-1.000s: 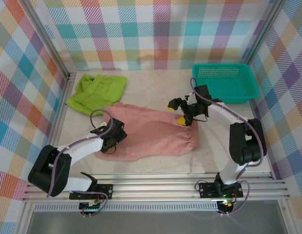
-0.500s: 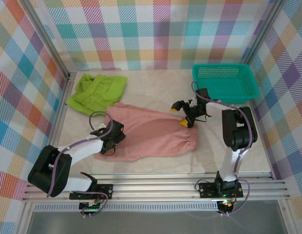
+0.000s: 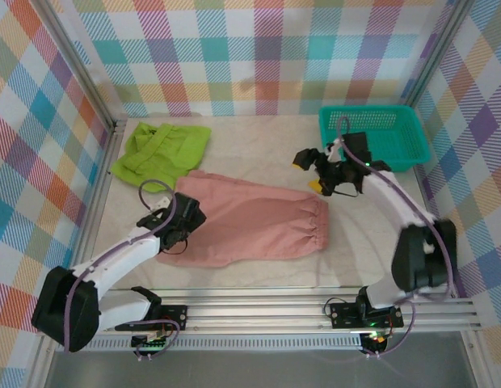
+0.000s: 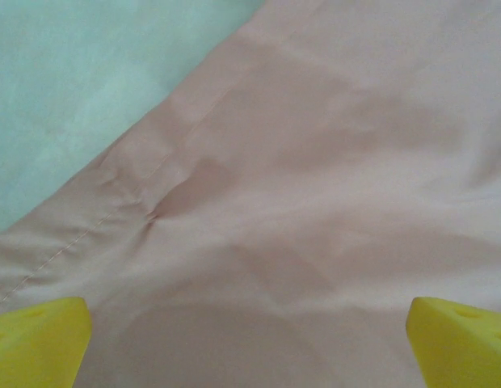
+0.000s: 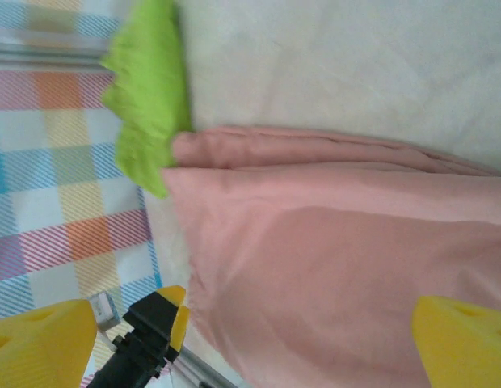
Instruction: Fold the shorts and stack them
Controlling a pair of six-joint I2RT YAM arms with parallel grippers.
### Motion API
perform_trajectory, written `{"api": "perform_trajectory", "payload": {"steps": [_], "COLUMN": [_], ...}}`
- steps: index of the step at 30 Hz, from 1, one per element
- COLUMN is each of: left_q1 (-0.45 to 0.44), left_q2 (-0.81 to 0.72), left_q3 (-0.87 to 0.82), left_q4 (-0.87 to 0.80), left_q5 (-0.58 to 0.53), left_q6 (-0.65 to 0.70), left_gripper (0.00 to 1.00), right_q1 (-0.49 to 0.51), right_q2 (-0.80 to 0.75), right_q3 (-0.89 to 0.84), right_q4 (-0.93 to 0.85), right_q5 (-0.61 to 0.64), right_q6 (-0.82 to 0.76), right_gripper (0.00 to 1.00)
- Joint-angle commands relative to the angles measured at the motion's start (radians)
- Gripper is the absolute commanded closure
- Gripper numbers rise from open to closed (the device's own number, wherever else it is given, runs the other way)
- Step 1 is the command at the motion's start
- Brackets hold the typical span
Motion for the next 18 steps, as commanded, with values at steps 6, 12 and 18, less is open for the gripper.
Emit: {"api": "perform_trajectory", "payload": {"steps": [6, 12, 18], "left_q1": [-0.007, -0.007, -0.007], "left_q2": [-0.06, -0.056, -0.056], "left_q3": [0.086, 0.075, 0.041], "left_q4": [-0.016, 0.012, 0.021], "left_q5": [0.066, 0.089, 0.087], "left_q6": [0.109, 0.123, 0.097], "left_gripper": [0.0, 0.0, 0.0], "right_q1": [-0.176, -0.185, -0.18], "right_q2": [-0.215, -0.155, -0.045], "right_q3": [-0.354, -0.482, -0.489], "right_q4": [-0.117, 0.011, 0.048], "right_q5": [0.135, 0.066, 0.042], "right_q6": [-0.005, 0.006, -0.016], "right_gripper": [0.02, 0.04, 0.05]}}
